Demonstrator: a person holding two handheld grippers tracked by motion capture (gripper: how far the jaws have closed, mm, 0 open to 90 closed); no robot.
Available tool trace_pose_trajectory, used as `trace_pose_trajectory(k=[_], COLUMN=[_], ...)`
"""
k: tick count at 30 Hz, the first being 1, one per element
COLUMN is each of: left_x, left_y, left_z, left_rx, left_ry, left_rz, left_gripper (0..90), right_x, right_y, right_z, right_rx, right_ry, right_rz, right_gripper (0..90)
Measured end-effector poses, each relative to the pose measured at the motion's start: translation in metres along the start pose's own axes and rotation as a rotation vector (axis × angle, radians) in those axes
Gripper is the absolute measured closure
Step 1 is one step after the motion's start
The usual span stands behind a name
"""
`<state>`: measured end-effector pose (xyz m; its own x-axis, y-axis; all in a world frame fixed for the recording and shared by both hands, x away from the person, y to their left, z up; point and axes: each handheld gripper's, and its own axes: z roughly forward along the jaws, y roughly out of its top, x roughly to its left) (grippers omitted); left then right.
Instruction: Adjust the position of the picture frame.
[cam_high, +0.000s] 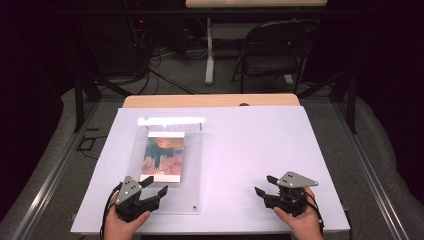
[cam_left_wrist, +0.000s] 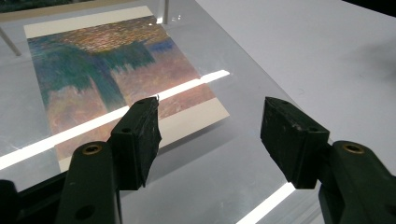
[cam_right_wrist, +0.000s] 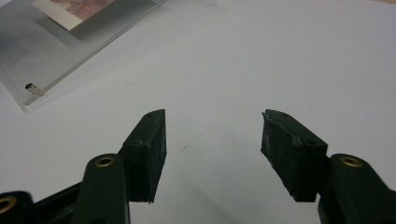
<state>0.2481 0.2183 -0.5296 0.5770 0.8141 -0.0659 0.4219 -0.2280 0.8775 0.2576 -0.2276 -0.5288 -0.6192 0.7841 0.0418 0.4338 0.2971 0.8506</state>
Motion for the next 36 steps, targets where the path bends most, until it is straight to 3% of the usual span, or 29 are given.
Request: trace_pose_trajectory(k=[8, 16, 21, 23, 25, 27, 31, 36], left_x=[0.006, 0.018, 0.028, 0.031, 0.040, 0.042, 0.052, 0.062], left_y=[0.002, 0.008, 0.014, 0.015, 0.018, 0.019, 0.023, 0.023], left_z=[-0.005, -0.019, -0.023, -0.024, -0.024, -0.024, -0.022, -0.021], left_rx=[0.007, 0.034, 0.062, 0.067, 0.073, 0.078, 0.086, 0.098], left_ry=[0.007, 0.078, 0.144, 0.150, 0.149, 0.154, 0.177, 0.204], left_rz=[-0.043, -0.112, -0.137, -0.143, -0.174, -0.179, -0.177, -0.189], left_gripper=[39.4, 49.8, 53.2, 56.0, 58.4, 59.5, 66.8, 65.4], right_x=[0.000, 0.003, -0.002, -0.003, -0.004, -0.005, -0.004, -0.006], right_y=[0.000, 0.003, 0.006, 0.007, 0.011, 0.013, 0.024, 0.036], right_z=[0.001, 0.002, 0.001, 0.002, 0.004, 0.005, 0.016, 0.029], right_rx=[-0.004, 0.015, 0.020, 0.026, 0.028, 0.026, 0.025, 0.028], right_ry=[-0.002, -0.005, -0.007, -0.007, -0.007, -0.003, -0.014, 0.021], right_rz=[0.002, -0.014, -0.011, -0.011, -0.022, -0.023, -0.074, -0.057], right_gripper=[43.3, 44.4, 53.8, 55.6, 59.6, 60.1, 63.7, 62.5])
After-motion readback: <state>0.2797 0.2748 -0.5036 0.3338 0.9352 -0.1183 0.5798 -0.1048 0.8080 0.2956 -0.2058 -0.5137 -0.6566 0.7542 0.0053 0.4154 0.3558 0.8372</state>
